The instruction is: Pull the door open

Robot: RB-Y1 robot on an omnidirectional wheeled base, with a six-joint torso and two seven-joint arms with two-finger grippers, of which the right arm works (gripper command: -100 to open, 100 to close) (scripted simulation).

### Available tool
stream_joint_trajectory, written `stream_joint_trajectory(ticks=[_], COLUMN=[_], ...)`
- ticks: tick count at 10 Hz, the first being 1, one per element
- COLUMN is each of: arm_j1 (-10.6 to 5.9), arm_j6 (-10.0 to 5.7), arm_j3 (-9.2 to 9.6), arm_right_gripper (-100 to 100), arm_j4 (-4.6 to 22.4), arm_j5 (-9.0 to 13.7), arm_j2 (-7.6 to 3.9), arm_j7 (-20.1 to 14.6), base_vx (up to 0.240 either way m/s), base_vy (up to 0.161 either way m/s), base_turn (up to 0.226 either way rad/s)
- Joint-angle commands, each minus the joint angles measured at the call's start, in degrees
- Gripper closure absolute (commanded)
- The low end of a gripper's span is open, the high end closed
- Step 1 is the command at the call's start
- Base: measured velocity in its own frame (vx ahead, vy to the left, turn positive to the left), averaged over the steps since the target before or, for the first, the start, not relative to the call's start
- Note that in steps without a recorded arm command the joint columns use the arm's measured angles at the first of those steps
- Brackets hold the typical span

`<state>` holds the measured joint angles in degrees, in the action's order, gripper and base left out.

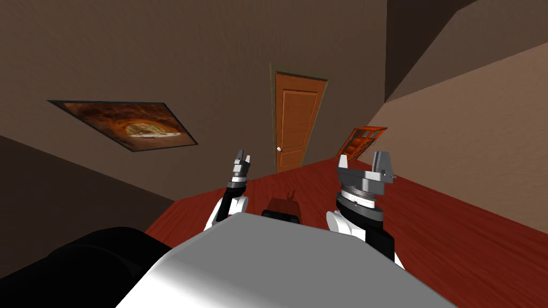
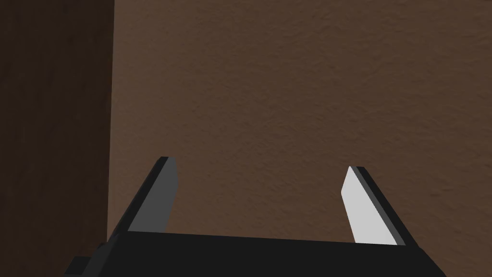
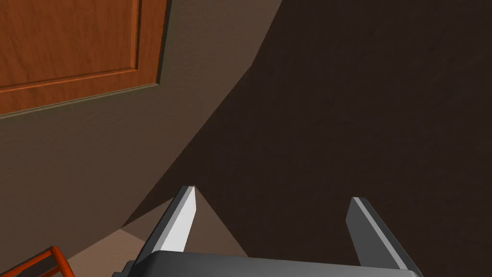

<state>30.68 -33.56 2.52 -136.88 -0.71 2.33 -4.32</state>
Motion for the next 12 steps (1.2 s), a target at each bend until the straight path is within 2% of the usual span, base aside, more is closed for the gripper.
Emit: stream_joint_trajectory(ticks=[1, 8, 12], arm_j1=[-0.63, -3.66, -5.89], arm_j6=[-0.32, -1.85, -2.98], arm_j3=[0.19, 1.11, 1.78], arm_right_gripper=[-100, -100, -100], arm_j4=[1.7, 10.1, 16.3], arm_j5=[1.0, 5.7, 9.2], arm_j2=[-0.56, -2.77, -4.12], arm_j7=[-1.2, -6.7, -10.8], base_vx=[0.037, 0.074, 0.079], base_vy=[0.0, -0.016, -0.023], base_turn=[0.121, 0.115, 0.135])
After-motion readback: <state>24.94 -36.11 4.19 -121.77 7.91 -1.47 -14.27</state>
